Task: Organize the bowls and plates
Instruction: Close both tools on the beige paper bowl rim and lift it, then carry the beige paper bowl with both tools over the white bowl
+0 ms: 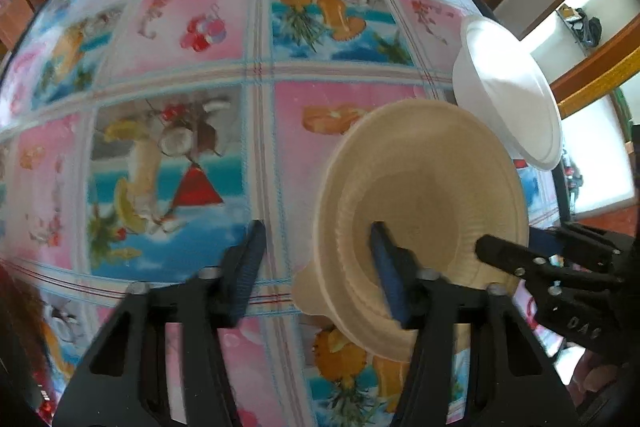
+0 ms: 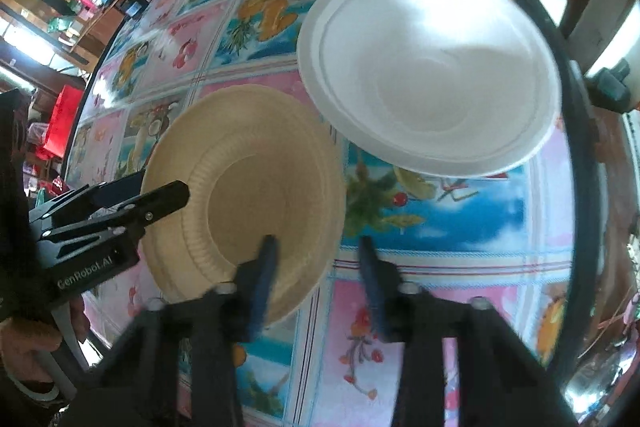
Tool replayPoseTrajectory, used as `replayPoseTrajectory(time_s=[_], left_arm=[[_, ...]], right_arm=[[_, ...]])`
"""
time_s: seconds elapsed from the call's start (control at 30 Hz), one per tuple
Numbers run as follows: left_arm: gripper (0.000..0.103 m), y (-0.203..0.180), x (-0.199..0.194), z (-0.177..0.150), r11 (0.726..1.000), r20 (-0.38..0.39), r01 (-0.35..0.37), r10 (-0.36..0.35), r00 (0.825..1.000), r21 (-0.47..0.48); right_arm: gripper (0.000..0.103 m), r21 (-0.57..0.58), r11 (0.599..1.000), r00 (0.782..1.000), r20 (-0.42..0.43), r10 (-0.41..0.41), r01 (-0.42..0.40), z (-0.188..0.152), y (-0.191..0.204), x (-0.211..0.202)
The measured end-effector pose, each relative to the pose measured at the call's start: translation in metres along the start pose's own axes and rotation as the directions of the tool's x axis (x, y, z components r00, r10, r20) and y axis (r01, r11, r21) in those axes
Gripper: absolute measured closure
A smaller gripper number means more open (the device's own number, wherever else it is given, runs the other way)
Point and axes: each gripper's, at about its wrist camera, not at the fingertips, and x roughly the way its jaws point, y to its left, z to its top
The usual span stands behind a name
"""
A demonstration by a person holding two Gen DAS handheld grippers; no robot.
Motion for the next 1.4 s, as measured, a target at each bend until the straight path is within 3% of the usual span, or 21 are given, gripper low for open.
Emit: replayPoseTrajectory(time_s=[0.2,0.43,0.9,1.4], left_arm=[[0.081,0.006,-0.001,-0.005,1.0,-0.002,-0.014,0.014,1.0,-0.006],[0.08,0.03,-0.03,-0.011,0.999,0.041,-0.032,0.034,0.999,-0.039],[0.08,0.119,-0.096,-0.038,0.979,0.129,-0.087,0.112,0.985,-0.186],[0.08,0.212,-0.166,-0.088,0.925,0.194,-0.137,0.217,0.957,-0.356]], right_arm=[[0.078,-0.042,0.999,1.0,-0.007,0.01,-0.01,-0.001,0.01,-0.004],[0.078,-0.096,0.995,1.0,0.005,0.006,-0.006,0.007,0.038,-0.012],[0.075,-0.282,0.959,0.999,0.003,0.035,-0.033,0.019,0.142,-0.006],[0.074,-0.485,0.872,0.997,-0.008,0.079,-0.073,0.018,0.27,0.003]])
